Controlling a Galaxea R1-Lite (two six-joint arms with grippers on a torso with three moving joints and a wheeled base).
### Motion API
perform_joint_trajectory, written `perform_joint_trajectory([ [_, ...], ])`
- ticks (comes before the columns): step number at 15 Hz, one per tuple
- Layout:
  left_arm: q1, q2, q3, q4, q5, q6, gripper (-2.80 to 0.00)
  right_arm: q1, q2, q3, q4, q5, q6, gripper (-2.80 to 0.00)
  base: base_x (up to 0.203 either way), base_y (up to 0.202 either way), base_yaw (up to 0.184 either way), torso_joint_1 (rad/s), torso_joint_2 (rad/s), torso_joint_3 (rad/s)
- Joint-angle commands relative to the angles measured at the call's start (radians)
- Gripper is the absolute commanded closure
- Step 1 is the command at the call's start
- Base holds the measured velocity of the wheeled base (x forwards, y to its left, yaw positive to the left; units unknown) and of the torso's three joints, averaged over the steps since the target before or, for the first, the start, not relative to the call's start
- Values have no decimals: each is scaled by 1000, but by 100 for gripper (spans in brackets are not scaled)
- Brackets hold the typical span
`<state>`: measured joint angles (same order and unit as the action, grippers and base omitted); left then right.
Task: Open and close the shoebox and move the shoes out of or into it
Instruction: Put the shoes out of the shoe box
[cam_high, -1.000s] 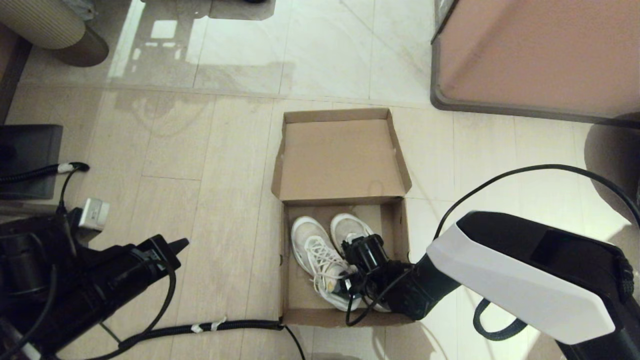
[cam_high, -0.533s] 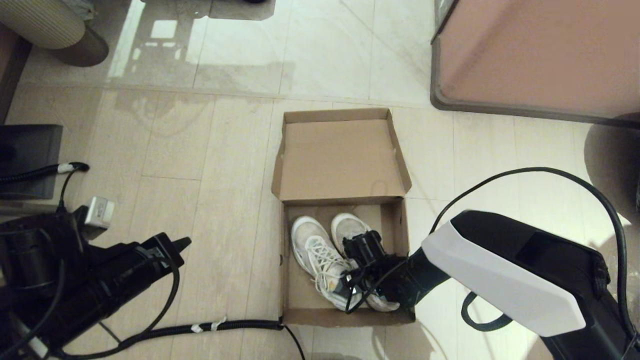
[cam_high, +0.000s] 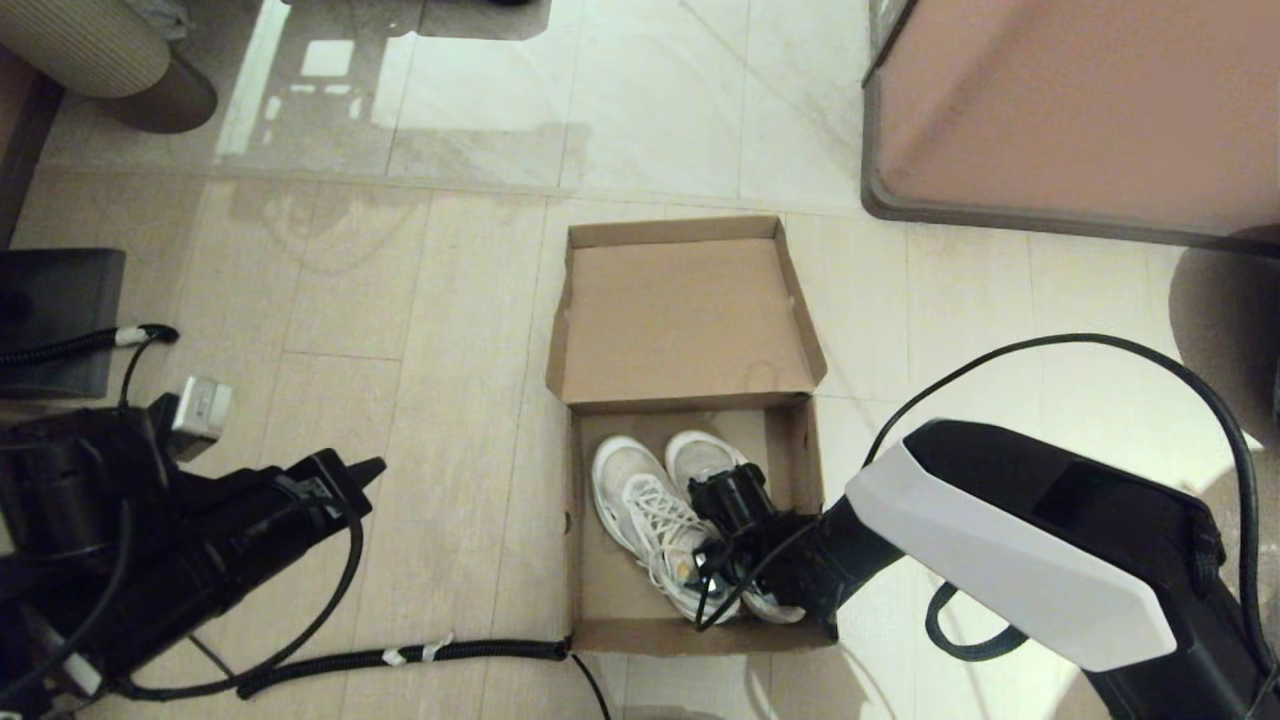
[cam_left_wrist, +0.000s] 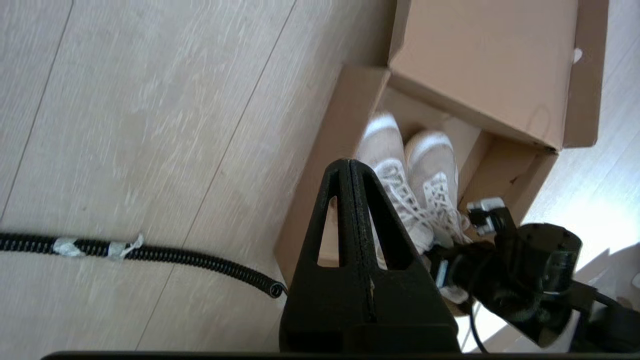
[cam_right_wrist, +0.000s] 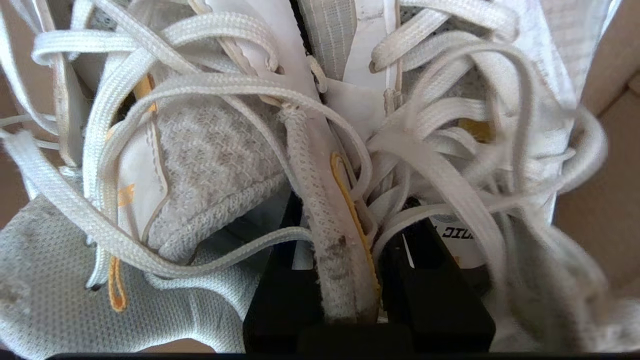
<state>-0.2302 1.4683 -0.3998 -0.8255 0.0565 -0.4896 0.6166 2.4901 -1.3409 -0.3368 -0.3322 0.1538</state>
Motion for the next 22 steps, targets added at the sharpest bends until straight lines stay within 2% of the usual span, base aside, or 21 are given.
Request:
perform_joint_trajectory([
  [1,5,4,-6,-4,0,-4,0,2,-73,6,24,15,1,0,0,0,0,0,0,0],
  [6,5,6,-22,-6,0,-4,0,10,-282,52,208,128,11,0,0,0,0,0,0,0],
  [12,5,-13,3,-6,2,-4,0,31,-554,227,342,270,11,0,0,0,0,0,0,0],
  [15,8,-19,20,-7,2,-4,0,36,-680,311,357,288,21,0,0,0,0,0,0,0],
  [17,8,-26,26,-7,2,-1,0,25,-760,348,358,281,60,0,0,0,0,0,0,0],
  [20,9,-29,36,-9,3,11,0,-80,-847,387,358,261,80,0,0,0,0,0,0,0],
  [22,8,-31,54,-12,3,11,0,-180,-861,384,358,253,74,0,0,0,0,0,0,0],
])
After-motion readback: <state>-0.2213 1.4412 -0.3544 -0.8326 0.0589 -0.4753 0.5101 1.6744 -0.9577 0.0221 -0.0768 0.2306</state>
